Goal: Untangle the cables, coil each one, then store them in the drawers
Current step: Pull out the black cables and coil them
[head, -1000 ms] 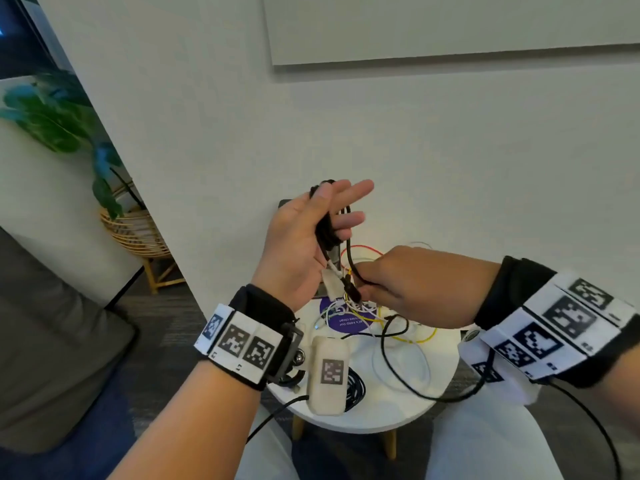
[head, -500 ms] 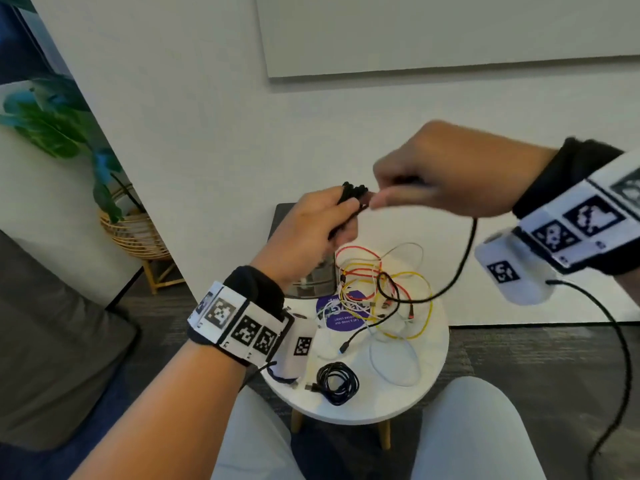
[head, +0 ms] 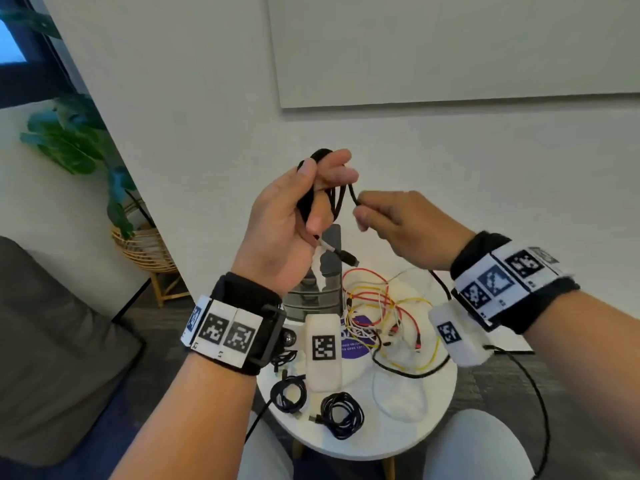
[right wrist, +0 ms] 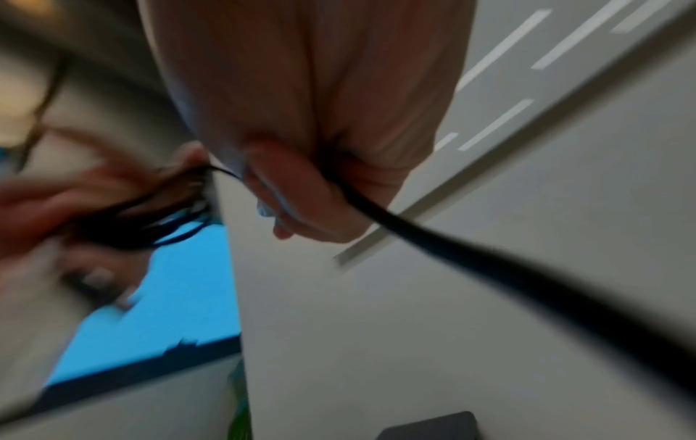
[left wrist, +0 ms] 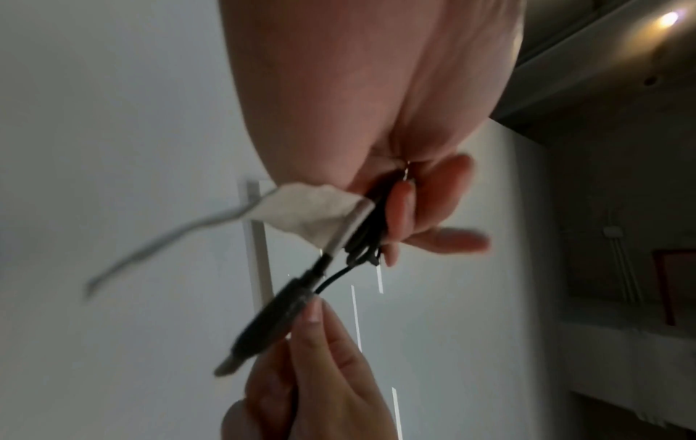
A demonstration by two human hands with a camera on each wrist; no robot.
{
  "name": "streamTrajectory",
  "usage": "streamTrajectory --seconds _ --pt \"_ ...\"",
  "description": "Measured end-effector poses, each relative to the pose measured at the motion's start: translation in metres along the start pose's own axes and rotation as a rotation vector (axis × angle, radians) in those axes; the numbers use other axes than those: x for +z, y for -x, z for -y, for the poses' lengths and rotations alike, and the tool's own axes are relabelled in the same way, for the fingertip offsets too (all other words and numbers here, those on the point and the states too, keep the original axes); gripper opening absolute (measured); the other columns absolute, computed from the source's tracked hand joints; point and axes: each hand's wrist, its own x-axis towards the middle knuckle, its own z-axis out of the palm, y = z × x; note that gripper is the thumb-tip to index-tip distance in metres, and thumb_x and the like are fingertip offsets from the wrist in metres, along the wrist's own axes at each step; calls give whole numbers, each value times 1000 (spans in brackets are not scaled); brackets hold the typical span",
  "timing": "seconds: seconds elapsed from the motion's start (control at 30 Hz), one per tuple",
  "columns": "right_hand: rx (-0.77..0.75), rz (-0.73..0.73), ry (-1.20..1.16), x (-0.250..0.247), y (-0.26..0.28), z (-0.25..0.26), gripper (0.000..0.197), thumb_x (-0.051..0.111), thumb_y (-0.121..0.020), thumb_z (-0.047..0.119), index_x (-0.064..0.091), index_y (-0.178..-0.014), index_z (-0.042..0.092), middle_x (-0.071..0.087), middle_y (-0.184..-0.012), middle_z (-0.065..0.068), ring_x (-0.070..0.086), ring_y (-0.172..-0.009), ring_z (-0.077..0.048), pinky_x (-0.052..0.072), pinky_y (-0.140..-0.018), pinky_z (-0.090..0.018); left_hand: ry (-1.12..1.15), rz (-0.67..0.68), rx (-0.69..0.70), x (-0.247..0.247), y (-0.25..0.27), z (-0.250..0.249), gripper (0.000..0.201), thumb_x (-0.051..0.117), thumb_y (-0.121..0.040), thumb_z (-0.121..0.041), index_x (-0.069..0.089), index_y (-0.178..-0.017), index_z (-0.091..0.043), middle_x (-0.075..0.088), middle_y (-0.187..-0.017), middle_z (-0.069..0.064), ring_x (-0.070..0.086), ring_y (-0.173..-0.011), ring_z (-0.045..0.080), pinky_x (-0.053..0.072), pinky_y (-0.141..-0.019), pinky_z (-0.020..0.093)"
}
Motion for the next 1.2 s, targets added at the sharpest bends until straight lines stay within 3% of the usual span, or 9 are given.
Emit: streamTrajectory --seconds 0.17,0.33,0.4,0.5,0.63,0.73,0.97,1.07,1.2 --pt "-117 197 135 14 -2 23 24 49 -105 27 59 -86 15 62 -72 2 55 -65 -13 40 -65 -33 -72 -196 48 -6 -4 11 36 37 -110 -21 47 -140 -3 66 -136 8 72 -93 9 54 -80 20" --pt "-238 232 351 0 -8 39 16 50 -103 30 53 -88 24 46 -67 13 42 -58 -3 37 -62 -34 -549 -159 53 -14 -12 16 33 44 -109 -18 53 -140 -12 50 -151 3 62 -121 1 47 -100 18" --pt "-301 153 347 -16 -13 38 16 53 -100 33 55 -85 27 49 -68 12 43 -60 -2 40 -62 -35 -832 -61 28 -18 -13 17 31 45 -109 -21 60 -134 -12 63 -134 -3 60 -107 -12 43 -96 12" --pt "-351 94 299 -37 -19 33 22 57 -100 38 64 -86 22 55 -72 10 48 -64 -7 38 -64 -27 -852 77 -32 -18 -8 18 29 39 -111 -22 59 -101 -3 66 -70 -2 57 -56 12 48 -64 31" --pt "-283 -12 166 -52 -18 18 26 61 -99 37 63 -84 15 54 -67 5 45 -64 -13 32 -59 -20 -505 138 -147 -15 -1 14 46 34 -110 -19 71 -85 -10 44 -56 4 30 -42 10 21 -44 23" --pt "-157 -98 63 -58 -16 -3 34 56 -102 36 57 -79 11 46 -64 2 38 -61 -11 30 -57 -20 -261 200 -223 -20 1 10 51 33 -107 -32 70 -119 0 33 -53 -1 23 -43 8 11 -50 32" --pt "-36 -10 0 -7 -3 -37 36 39 -109 33 58 -81 18 54 -71 8 50 -69 -6 36 -66 -20 49 159 -124 -17 1 9 46 35 -107 -27 58 -134 2 25 -61 -7 17 -46 5 15 -51 26" --pt "-46 86 28 13 7 -38 30 43 -108 32 58 -84 21 56 -71 10 52 -69 -8 36 -66 -21 82 35 -87 -16 -1 15 45 35 -107 -25 55 -136 2 49 -72 -10 31 -44 4 26 -53 20" --pt "-126 206 104 27 13 -24 22 44 -107 33 55 -93 20 52 -67 15 49 -62 -7 42 -65 -29 -64 -93 -87 -12 -1 29 37 40 -107 -22 55 -130 1 74 -118 7 63 -66 6 50 -71 19"
